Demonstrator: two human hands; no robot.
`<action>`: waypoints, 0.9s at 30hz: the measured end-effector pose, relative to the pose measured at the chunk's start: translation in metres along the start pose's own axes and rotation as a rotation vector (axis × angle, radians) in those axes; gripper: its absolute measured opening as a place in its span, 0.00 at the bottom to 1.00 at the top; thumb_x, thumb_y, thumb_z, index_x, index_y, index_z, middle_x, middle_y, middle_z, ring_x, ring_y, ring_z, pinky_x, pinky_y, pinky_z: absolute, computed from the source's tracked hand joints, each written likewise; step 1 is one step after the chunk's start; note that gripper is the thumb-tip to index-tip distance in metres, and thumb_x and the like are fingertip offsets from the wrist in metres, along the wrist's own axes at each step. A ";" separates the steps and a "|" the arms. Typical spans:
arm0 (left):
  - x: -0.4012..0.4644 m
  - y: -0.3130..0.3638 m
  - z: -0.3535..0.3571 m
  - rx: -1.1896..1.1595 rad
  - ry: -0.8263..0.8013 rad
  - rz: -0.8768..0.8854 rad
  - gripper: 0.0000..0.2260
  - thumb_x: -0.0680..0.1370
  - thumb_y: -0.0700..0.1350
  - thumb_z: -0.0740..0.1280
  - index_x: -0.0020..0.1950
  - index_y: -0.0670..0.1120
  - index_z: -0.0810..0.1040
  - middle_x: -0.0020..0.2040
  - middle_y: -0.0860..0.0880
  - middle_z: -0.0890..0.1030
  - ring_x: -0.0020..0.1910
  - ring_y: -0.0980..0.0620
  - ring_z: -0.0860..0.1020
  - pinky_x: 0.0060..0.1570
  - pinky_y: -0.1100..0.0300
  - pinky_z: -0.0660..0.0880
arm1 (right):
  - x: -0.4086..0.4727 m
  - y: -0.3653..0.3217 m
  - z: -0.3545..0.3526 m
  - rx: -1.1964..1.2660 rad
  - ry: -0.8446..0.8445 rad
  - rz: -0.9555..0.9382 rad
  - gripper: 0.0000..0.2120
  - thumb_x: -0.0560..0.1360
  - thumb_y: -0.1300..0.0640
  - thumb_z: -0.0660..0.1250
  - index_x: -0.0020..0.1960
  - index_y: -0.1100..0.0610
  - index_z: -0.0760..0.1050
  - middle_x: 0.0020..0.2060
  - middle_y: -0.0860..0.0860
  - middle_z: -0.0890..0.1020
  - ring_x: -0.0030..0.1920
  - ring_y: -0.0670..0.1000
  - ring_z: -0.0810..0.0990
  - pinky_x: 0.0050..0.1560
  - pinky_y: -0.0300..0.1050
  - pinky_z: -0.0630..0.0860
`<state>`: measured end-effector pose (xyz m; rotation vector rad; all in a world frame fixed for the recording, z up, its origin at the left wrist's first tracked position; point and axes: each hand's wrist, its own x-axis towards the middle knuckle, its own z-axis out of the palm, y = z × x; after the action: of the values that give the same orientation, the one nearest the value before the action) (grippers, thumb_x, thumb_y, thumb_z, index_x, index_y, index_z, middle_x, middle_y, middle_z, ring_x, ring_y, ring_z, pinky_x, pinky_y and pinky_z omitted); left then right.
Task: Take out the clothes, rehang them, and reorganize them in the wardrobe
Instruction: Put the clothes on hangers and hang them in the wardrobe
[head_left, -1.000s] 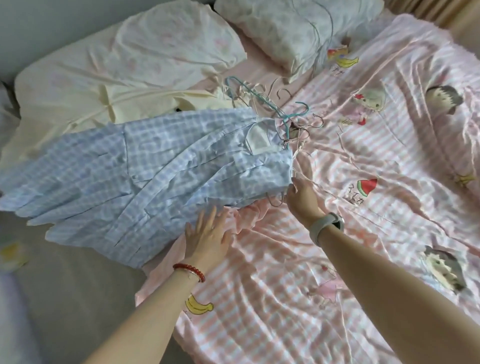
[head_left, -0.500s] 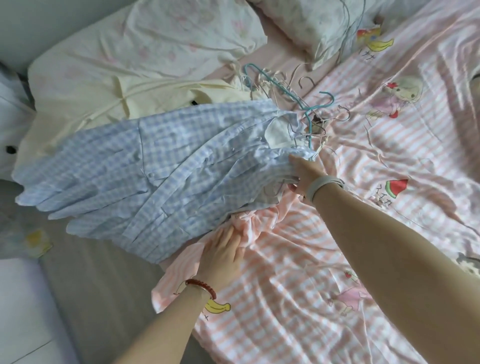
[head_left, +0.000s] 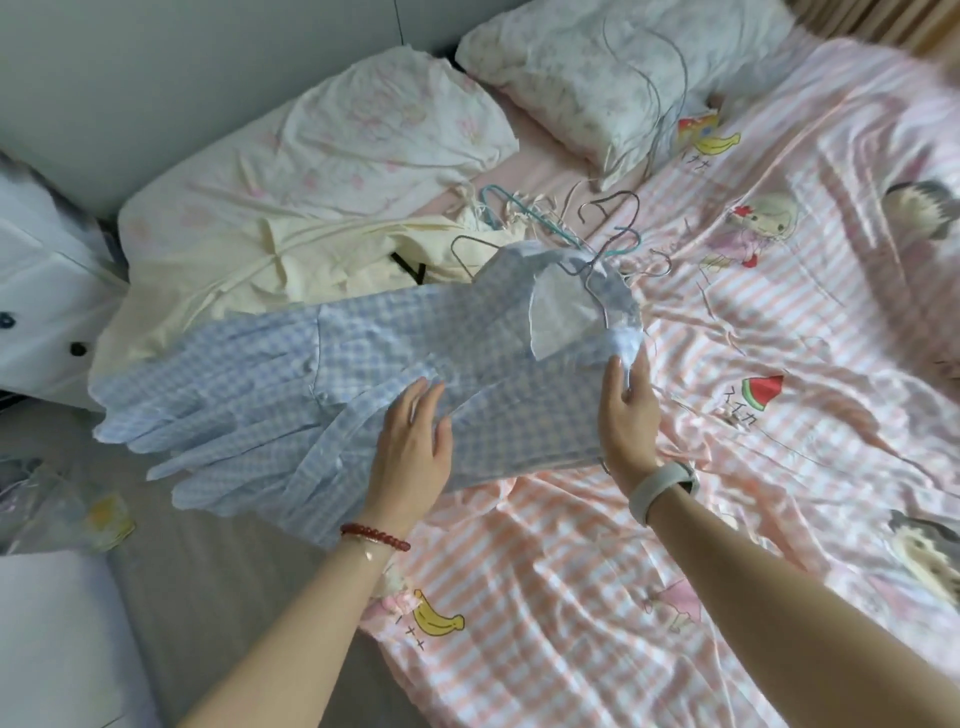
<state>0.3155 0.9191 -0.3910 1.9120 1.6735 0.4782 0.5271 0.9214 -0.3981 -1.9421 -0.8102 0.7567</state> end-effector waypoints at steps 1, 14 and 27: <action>0.007 0.009 -0.013 0.008 0.047 0.034 0.18 0.80 0.41 0.58 0.70 0.41 0.65 0.72 0.43 0.63 0.72 0.47 0.60 0.68 0.55 0.60 | -0.010 -0.003 -0.010 -0.034 -0.012 -0.035 0.15 0.79 0.48 0.55 0.40 0.56 0.70 0.34 0.55 0.75 0.34 0.53 0.70 0.39 0.49 0.64; -0.073 0.085 -0.118 0.125 0.153 0.284 0.08 0.78 0.41 0.63 0.41 0.41 0.76 0.36 0.48 0.77 0.38 0.44 0.76 0.37 0.57 0.67 | -0.090 -0.049 -0.154 -0.332 -0.159 -0.638 0.07 0.73 0.57 0.68 0.45 0.60 0.73 0.25 0.51 0.73 0.25 0.58 0.74 0.29 0.43 0.63; -0.406 0.085 -0.136 -0.148 0.482 -0.227 0.19 0.78 0.39 0.63 0.30 0.51 0.61 0.23 0.54 0.61 0.25 0.58 0.64 0.27 0.66 0.60 | -0.258 -0.062 -0.157 -0.427 -0.572 -1.310 0.17 0.76 0.50 0.56 0.46 0.61 0.78 0.40 0.55 0.80 0.42 0.59 0.79 0.44 0.50 0.72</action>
<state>0.2358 0.5364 -0.1958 1.5537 2.0563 0.9989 0.4762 0.6705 -0.2270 -1.0405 -2.3702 0.2776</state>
